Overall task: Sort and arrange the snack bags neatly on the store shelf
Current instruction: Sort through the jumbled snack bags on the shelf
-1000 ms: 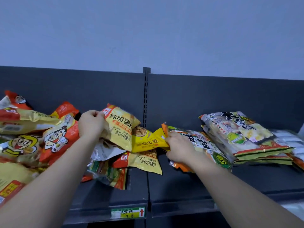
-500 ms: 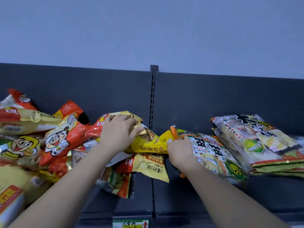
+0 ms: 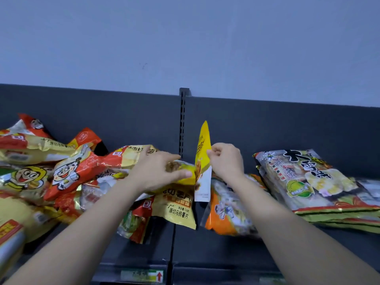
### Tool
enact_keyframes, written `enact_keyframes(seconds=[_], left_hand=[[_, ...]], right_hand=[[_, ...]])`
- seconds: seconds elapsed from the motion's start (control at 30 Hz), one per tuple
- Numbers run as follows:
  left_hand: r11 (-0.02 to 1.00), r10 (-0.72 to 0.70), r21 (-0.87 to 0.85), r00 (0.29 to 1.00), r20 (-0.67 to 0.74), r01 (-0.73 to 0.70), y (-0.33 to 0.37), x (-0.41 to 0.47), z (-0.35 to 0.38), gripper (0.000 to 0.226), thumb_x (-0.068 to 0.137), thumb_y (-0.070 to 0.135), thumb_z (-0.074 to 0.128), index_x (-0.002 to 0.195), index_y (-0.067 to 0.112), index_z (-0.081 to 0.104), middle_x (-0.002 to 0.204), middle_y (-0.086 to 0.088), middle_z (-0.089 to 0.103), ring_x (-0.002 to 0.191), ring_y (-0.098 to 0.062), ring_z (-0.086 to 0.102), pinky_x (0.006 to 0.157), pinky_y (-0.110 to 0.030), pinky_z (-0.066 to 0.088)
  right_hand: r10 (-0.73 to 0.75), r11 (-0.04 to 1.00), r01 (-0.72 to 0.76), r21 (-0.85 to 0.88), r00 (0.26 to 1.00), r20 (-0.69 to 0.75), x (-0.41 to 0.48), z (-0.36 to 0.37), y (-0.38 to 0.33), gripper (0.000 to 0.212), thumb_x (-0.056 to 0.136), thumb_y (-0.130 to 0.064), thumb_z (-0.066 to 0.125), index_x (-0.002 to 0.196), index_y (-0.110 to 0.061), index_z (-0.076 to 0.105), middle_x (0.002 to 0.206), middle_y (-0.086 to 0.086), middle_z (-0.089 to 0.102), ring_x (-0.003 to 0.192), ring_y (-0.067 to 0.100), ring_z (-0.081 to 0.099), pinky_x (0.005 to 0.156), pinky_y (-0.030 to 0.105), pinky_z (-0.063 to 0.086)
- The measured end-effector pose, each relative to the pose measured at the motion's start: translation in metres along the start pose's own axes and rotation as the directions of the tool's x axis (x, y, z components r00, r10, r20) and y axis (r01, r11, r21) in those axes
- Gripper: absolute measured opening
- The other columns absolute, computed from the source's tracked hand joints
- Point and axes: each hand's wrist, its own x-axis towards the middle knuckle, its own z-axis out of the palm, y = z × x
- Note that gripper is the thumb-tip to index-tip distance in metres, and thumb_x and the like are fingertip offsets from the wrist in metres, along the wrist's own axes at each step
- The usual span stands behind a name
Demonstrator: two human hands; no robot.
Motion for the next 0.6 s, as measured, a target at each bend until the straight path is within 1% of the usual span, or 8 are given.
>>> enact_keyframes(seconds=[0.07,0.13,0.23,0.33,0.43,0.5,0.57,0.6], left_hand=[[0.973,-0.025,0.228,0.999,0.047,0.013,0.014,0.004,0.014,0.055,0.082,0.062,0.046,0.122,0.026,0.059,0.112,0.006,0.065,0.115,-0.017,0.056,0.110,-0.045,0.018],[0.928,-0.049,0.369,0.999,-0.018,0.053,0.020,0.003,0.023,0.022,0.091,0.038,0.048,0.096,0.026,0.066,0.086,0.007,0.066,0.091,-0.017,0.060,0.101,-0.040,0.024],[0.897,-0.073,0.437,0.997,0.011,0.061,0.020,-0.004,0.031,0.040,0.092,0.055,0.044,0.097,0.026,0.070,0.088,0.007,0.068,0.093,-0.016,0.058,0.106,-0.043,0.015],[0.877,-0.067,0.478,0.970,0.235,-0.055,0.024,-0.013,0.033,0.075,0.072,0.083,0.044,0.123,0.030,0.060,0.124,0.006,0.061,0.126,-0.016,0.047,0.111,-0.058,-0.011],[0.863,-0.145,0.500,0.914,0.378,-0.070,0.025,-0.019,0.035,0.088,0.063,0.086,0.050,0.128,0.027,0.053,0.127,0.004,0.059,0.126,-0.019,0.048,0.109,-0.064,-0.017],[0.861,-0.189,0.508,0.910,0.369,-0.027,0.032,-0.023,0.033,0.058,0.076,0.065,0.055,0.115,0.022,0.057,0.110,0.003,0.064,0.110,-0.021,0.057,0.112,-0.064,-0.005],[0.835,-0.186,0.548,0.961,0.203,0.046,0.041,-0.027,0.029,0.016,0.087,0.022,0.047,0.095,0.017,0.060,0.087,0.001,0.065,0.089,-0.021,0.062,0.117,-0.056,0.007],[0.817,-0.199,0.565,0.976,0.089,0.116,0.045,-0.028,0.026,0.018,0.087,0.011,0.042,0.089,0.016,0.059,0.080,0.001,0.064,0.082,-0.022,0.062,0.118,-0.050,0.011]], right_hand=[[-0.043,0.996,0.037,0.086,0.997,0.062,-0.004,-0.003,-0.005,0.031,0.095,-0.023,0.058,0.066,-0.014,0.053,0.063,0.005,0.057,0.065,0.025,0.051,0.055,0.028,0.037],[-0.060,0.991,0.050,0.127,0.995,0.073,-0.007,-0.005,-0.005,0.027,0.096,-0.023,0.056,0.070,-0.013,0.056,0.067,0.006,0.060,0.065,0.024,0.053,0.055,0.026,0.037],[-0.056,0.990,0.048,0.135,0.997,0.056,-0.011,-0.007,0.003,0.031,0.097,-0.021,0.054,0.067,-0.014,0.048,0.058,0.001,0.049,0.055,0.018,0.042,0.053,0.030,0.031],[-0.041,0.988,0.032,0.149,0.998,0.056,-0.017,-0.009,0.009,0.035,0.098,-0.020,0.051,0.065,-0.019,0.039,0.055,-0.003,0.041,0.052,0.014,0.034,0.051,0.030,0.027],[-0.059,0.985,0.039,0.166,0.992,0.116,-0.025,-0.007,0.009,0.017,0.094,-0.017,0.050,0.078,-0.013,0.048,0.061,0.001,0.049,0.055,0.018,0.038,0.053,0.031,0.031],[-0.053,0.989,0.027,0.145,0.983,0.175,-0.031,-0.007,0.008,0.005,0.089,-0.015,0.051,0.085,-0.011,0.051,0.066,0.002,0.052,0.058,0.020,0.041,0.055,0.031,0.033],[-0.031,0.995,0.007,0.100,0.971,0.236,-0.035,-0.007,0.007,0.008,0.086,-0.014,0.052,0.079,-0.013,0.048,0.066,-0.001,0.050,0.058,0.019,0.042,0.052,0.030,0.031],[-0.022,0.996,0.000,0.085,0.968,0.249,-0.037,-0.007,0.007,0.014,0.085,-0.011,0.051,0.073,-0.014,0.043,0.064,-0.001,0.047,0.057,0.018,0.039,0.051,0.030,0.028]])
